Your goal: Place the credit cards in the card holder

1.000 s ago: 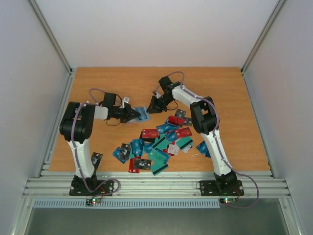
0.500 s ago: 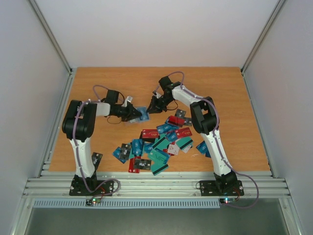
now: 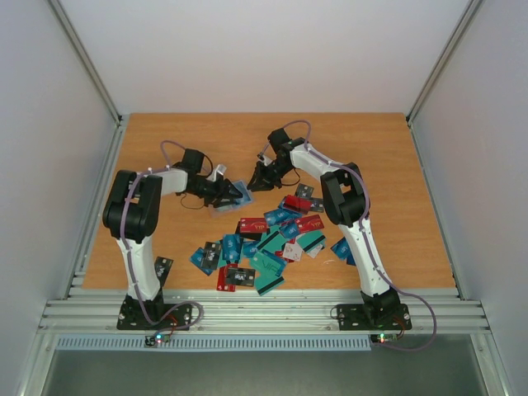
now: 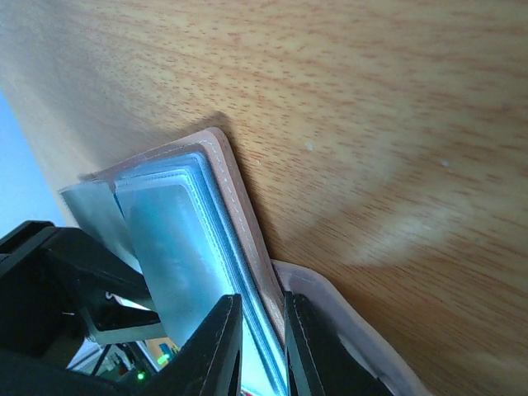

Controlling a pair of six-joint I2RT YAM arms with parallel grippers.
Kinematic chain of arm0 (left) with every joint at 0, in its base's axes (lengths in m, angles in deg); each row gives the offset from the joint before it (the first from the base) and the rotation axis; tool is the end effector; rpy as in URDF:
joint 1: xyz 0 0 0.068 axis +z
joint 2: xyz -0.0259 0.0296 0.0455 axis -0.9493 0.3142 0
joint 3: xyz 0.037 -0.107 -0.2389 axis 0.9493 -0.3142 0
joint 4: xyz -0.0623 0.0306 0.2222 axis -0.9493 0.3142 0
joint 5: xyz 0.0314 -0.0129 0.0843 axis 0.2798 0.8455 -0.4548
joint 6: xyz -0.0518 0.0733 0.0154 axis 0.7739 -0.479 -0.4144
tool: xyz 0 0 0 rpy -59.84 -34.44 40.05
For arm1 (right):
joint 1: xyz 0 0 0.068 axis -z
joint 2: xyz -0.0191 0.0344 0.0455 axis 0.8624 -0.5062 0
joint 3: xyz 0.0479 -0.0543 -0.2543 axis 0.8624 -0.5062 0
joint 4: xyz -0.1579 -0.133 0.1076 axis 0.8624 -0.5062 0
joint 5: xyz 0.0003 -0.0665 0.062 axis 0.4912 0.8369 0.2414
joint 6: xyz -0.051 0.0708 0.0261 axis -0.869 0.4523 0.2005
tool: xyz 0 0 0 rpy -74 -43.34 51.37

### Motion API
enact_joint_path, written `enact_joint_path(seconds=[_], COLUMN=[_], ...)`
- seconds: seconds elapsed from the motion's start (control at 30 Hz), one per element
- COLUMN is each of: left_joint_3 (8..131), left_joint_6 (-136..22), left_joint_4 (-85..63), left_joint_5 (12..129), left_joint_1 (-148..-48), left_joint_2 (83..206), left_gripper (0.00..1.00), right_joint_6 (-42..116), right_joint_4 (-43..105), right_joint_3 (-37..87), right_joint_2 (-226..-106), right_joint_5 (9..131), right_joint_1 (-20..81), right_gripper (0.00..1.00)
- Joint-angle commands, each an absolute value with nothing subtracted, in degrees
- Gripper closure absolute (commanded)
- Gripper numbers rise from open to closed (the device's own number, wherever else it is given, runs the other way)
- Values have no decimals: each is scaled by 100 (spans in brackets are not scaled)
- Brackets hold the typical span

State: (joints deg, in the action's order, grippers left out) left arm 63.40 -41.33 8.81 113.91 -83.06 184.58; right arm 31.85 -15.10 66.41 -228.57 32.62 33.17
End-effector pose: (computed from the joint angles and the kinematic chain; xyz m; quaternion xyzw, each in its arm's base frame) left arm 0.3428 -0.1342 0.1066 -0.0346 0.8858 -0.4620 0.0286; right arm 0.4054 0.2664 0.0964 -0.2506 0.8793 0.4034 0.0373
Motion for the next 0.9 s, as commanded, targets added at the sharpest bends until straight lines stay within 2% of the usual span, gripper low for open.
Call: enact_joint_path(seconds=[0.0,0.07,0.13,0.23,0.27,0.37,0.43,0.63,0.87], left_joint_3=[6637,6720,6778,6943,6992,6926,6794,6663,6674], left_joint_6=[-4367,-4465,-4533,-4639,-4686,-4694,-4642,-4465,-4391], left_joint_4=[1821,2101,2378,2822,2950,3031,2818,2353,2003], left_joint_5=[11191,11162,11150,11051,10962,10685,10599,10419,10362], left_joint_1=[-8337,-8338,-8338,-8337,-8336,-8329,-8337,-8336,-8338], left_joint_2=[18216,18171,18108,18053,18016,17778,17555,17466,17714], left_gripper=[52,45,29,12,9,9,17,56,92], right_joint_6=[3121,3143,3143,3114,3117,2956,2862,2828,2954], right_joint_4=[-1853,-1866,-1897,-1948,-1967,-2001,-1964,-1927,-1674], right_joint_3=[6573,6619,6676,6729,6747,6763,6750,6791,6585], right_joint_2=[-22894,-22890,-22875,-22812,-22791,-22668,-22550,-22267,-22101], right_joint_5=[3498,3484,3483,3496,3505,3518,3466,3317,2807], right_joint_1=[3261,3261,3252,3252,3252,3252,3252,3252,3252], right_gripper=[83,83,83,83,83,83,82,80,70])
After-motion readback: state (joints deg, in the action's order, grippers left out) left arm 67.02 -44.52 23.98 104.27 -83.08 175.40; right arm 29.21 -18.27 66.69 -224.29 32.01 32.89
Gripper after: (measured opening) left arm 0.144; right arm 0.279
